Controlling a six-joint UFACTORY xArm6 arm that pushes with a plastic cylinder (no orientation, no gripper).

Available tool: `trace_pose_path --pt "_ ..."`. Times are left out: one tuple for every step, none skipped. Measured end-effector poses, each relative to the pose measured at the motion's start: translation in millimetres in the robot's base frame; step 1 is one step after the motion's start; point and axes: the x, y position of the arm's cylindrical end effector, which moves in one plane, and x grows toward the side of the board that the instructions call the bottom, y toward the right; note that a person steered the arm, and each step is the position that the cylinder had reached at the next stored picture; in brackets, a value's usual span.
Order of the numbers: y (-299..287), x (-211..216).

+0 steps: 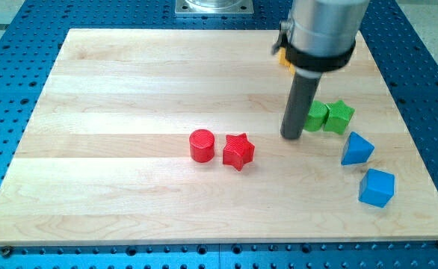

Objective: Slide the green blocks above the triangle

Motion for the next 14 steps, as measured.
trace_pose_path --pt "13 -36" --pt "-29 -16" --pt "4 38" --pt "32 -2" --pt "39 -38" --pt "52 -56" --pt "35 -76" --pt "55 -113" --pt "58 -141" --pt "95 -149" --pt "94 -120" --pt "91 -133" --pt "90 -90" --pt "53 -109"
